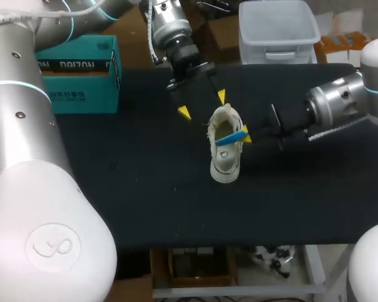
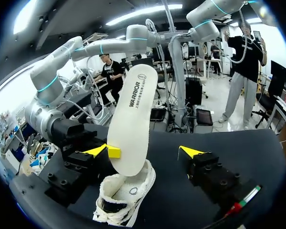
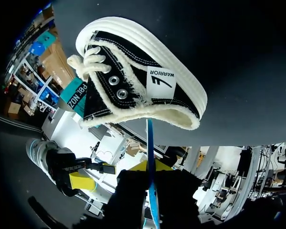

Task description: Open the shoe tongue, take the insole out of the shoe, put the insole back into the shoe, and pack the shoe into the shoebox

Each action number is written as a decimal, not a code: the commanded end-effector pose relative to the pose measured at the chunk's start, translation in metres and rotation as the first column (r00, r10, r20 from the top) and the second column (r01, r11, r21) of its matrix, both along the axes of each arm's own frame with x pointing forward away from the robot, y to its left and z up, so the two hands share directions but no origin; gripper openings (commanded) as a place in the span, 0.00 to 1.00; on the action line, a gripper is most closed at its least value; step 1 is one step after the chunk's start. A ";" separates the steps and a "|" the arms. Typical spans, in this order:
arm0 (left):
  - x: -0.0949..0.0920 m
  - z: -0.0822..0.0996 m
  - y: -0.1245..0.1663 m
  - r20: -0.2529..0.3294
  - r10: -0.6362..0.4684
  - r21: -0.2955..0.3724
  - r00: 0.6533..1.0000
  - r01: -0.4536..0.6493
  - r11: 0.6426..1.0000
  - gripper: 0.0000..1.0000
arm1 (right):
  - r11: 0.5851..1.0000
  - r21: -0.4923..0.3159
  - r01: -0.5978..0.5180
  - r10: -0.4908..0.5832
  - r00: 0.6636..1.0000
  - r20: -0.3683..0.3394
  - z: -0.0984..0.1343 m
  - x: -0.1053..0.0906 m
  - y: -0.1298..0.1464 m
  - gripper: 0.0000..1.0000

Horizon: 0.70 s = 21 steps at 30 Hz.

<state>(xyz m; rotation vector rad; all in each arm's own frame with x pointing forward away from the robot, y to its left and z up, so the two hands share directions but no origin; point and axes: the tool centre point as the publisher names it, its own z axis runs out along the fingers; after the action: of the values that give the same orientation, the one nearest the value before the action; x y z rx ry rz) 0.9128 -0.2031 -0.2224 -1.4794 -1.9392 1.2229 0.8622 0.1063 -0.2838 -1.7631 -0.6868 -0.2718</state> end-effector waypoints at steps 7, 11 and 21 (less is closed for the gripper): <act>0.023 -0.003 0.023 -0.017 0.021 -0.030 1.000 -0.022 0.999 1.00 | 1.000 0.011 -0.025 0.025 1.000 -0.001 -0.002 0.001 -0.001 0.00; 0.029 -0.003 0.027 -0.007 0.031 -0.021 0.999 -0.031 0.999 1.00 | 0.999 0.015 -0.031 0.031 1.000 -0.005 -0.003 0.000 -0.001 0.00; 0.029 -0.002 0.031 -0.002 0.104 -0.059 0.995 -0.104 0.993 1.00 | 0.999 0.023 -0.045 0.045 0.999 -0.002 -0.005 0.003 -0.001 0.00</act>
<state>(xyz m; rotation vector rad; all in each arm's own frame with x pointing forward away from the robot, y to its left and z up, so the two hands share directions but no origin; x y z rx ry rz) 0.9463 -0.1774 -0.2190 -1.4377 -1.9929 1.2868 0.8614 0.1073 -0.2873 -1.7347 -0.7145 -0.2531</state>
